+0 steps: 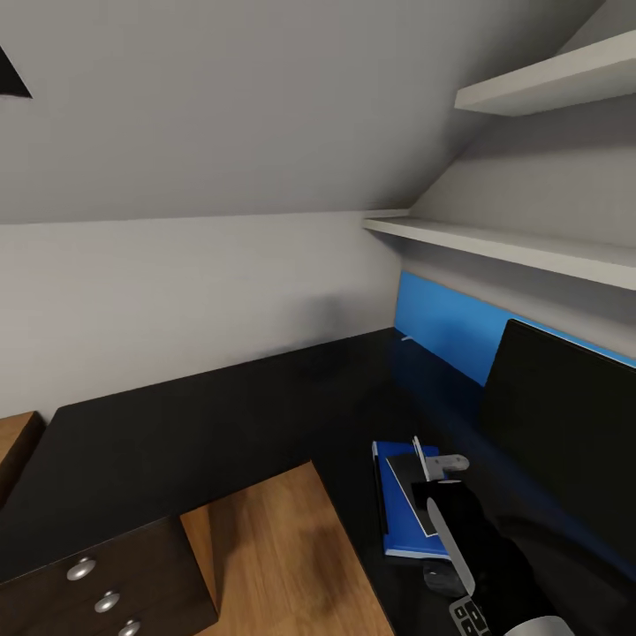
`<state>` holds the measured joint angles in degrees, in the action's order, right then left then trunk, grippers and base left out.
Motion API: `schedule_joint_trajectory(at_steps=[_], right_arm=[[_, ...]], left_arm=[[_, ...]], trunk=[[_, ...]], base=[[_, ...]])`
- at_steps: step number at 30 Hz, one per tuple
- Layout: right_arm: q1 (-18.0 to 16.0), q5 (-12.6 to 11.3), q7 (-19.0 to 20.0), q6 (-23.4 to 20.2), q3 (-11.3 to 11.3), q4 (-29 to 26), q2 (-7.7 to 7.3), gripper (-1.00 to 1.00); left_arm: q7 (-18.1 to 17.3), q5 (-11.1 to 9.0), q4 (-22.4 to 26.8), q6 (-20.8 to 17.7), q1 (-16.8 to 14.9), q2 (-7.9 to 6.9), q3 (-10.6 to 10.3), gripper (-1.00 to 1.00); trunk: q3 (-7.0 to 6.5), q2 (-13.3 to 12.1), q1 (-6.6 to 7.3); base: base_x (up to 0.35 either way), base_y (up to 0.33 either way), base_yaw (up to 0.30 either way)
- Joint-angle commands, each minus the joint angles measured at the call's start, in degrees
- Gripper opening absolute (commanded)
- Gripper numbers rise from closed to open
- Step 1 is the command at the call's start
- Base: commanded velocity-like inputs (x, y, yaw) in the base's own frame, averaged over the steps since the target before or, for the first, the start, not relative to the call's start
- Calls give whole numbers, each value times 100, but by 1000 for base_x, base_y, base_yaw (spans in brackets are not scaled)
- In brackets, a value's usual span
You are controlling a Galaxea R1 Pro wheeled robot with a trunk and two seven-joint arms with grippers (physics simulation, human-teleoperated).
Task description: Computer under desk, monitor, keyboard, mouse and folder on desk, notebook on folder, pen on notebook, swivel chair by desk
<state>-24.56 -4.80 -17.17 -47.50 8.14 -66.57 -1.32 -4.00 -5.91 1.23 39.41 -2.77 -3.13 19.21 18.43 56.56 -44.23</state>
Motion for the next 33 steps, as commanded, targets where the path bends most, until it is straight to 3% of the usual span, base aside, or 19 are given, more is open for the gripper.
schedule_joint_trajectory(at_steps=[1,33], right_arm=[[-5,-75,-32,-14,14,-2,-4,-100],[-5,-90,-32,-14,29,5,0,-100]], left_arm=[[-42,-59,-7,15,-4,-2,-5,100],[-39,-59,-8,6,-4,-3,-3,100]], trunk=[[7,5,0],[7,5,0]], base=[[0,0,0],[0,0,0]])
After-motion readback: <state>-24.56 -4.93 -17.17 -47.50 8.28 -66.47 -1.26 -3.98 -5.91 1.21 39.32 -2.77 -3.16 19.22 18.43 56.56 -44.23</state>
